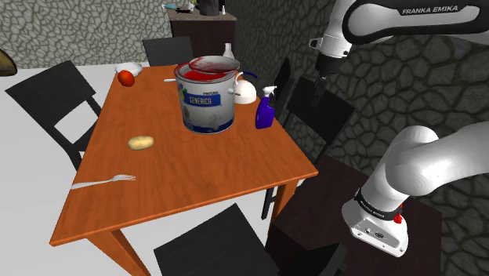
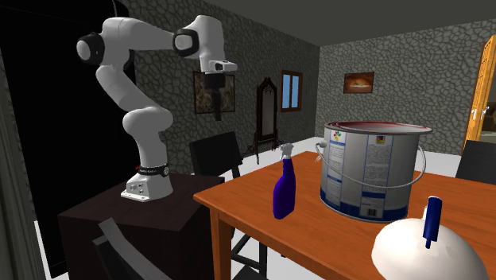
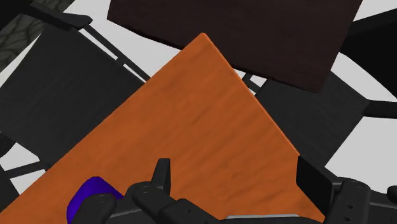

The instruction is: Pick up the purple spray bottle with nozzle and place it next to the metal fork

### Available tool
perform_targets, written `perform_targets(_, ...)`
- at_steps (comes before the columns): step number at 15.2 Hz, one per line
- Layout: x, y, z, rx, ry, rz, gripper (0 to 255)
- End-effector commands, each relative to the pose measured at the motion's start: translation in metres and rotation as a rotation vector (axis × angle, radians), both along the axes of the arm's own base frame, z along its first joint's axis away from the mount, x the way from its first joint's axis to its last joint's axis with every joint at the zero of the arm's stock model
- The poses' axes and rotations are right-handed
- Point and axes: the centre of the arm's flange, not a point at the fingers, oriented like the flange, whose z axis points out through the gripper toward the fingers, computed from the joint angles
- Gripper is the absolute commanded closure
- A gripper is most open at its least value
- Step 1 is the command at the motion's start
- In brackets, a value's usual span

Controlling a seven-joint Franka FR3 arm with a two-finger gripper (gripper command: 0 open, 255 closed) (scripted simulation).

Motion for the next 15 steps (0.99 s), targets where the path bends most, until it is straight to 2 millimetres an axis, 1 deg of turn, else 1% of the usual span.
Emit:
perform_targets(1, 0.006, -0.021, -0.015, 0.019, -0.040, 0.058, 0)
perform_targets(4, 0.021, -0.052, -0.039, 0.050, -0.093, 0.138, 0)
perform_targets(8, 0.047, -0.090, -0.071, 0.091, -0.164, 0.244, 0)
perform_targets(11, 0.070, -0.115, -0.094, 0.122, -0.218, 0.323, 0)
perform_targets(15, 0.106, -0.145, -0.124, 0.163, -0.289, 0.429, 0)
